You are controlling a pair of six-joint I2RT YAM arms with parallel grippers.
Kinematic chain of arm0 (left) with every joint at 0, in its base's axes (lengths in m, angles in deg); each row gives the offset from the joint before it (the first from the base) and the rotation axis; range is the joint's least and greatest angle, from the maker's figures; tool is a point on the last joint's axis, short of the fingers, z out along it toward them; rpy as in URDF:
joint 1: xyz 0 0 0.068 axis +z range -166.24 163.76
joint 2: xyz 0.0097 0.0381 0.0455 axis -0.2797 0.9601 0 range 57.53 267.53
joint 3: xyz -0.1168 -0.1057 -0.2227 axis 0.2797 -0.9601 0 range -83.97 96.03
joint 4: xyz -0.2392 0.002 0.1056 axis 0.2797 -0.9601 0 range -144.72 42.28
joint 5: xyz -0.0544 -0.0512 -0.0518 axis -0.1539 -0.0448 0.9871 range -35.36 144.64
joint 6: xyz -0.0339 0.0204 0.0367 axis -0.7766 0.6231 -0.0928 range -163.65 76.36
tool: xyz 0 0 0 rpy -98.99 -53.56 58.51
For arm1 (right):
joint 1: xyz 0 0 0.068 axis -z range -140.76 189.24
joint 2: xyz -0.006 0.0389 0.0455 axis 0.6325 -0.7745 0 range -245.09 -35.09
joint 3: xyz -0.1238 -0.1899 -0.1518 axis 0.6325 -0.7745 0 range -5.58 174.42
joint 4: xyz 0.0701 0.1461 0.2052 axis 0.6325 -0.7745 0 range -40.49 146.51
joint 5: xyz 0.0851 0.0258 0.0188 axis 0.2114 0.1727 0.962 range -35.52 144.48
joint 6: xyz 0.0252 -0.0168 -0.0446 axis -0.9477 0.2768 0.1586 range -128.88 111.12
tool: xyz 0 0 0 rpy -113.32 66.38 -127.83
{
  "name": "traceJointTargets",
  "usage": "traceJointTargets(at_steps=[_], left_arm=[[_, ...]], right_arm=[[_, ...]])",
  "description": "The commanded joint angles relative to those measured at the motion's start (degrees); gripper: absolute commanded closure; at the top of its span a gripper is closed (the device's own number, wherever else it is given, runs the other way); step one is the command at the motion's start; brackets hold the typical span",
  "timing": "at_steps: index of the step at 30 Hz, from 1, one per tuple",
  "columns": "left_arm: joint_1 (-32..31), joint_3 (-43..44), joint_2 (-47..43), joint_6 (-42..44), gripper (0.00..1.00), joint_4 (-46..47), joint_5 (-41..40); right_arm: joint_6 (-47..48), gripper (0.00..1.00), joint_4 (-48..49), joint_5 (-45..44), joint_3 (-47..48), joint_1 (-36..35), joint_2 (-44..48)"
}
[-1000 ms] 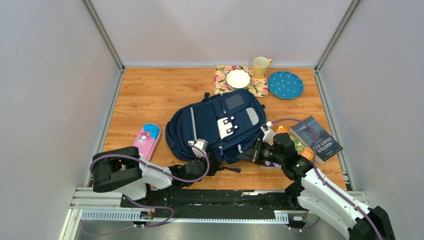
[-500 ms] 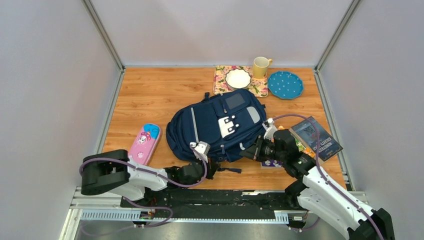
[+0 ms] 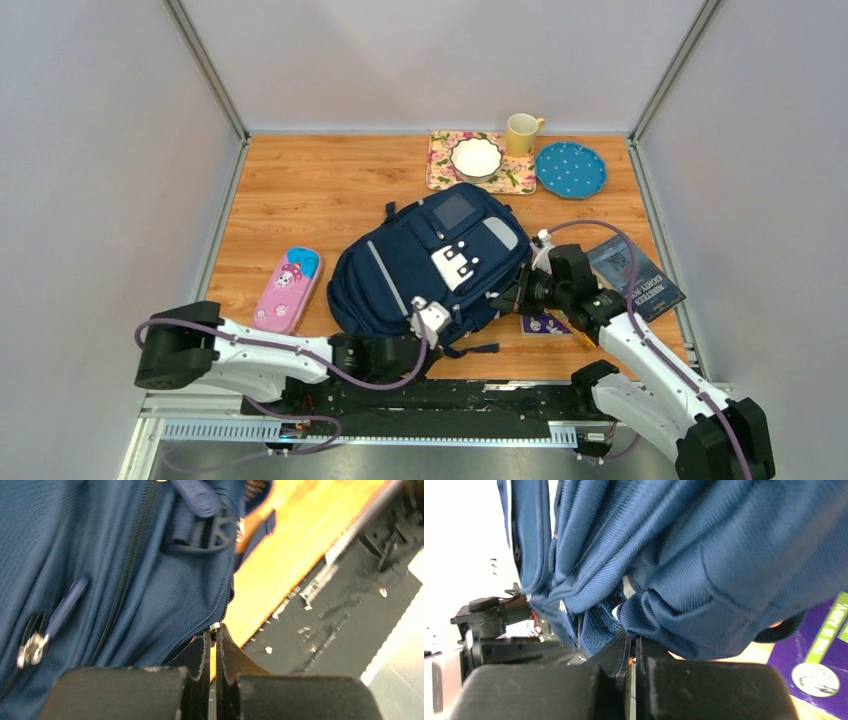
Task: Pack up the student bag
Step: Unzip the student bag at the center of the board.
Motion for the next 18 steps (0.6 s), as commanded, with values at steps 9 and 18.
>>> traceJointTargets(at_steps=[9, 18], left_arm=[[-5.19, 13.79, 12.66, -1.27, 1.00, -8.99, -0.05], [4.92, 11.76, 9.21, -1.36, 1.00, -6.71, 5.64]], right_arm=[[8.85, 1.00, 3.74, -7.57, 16.80, 4.03, -19.22], [9.38, 0.45, 2.43, -1.77, 26.14, 7.64, -32.98]])
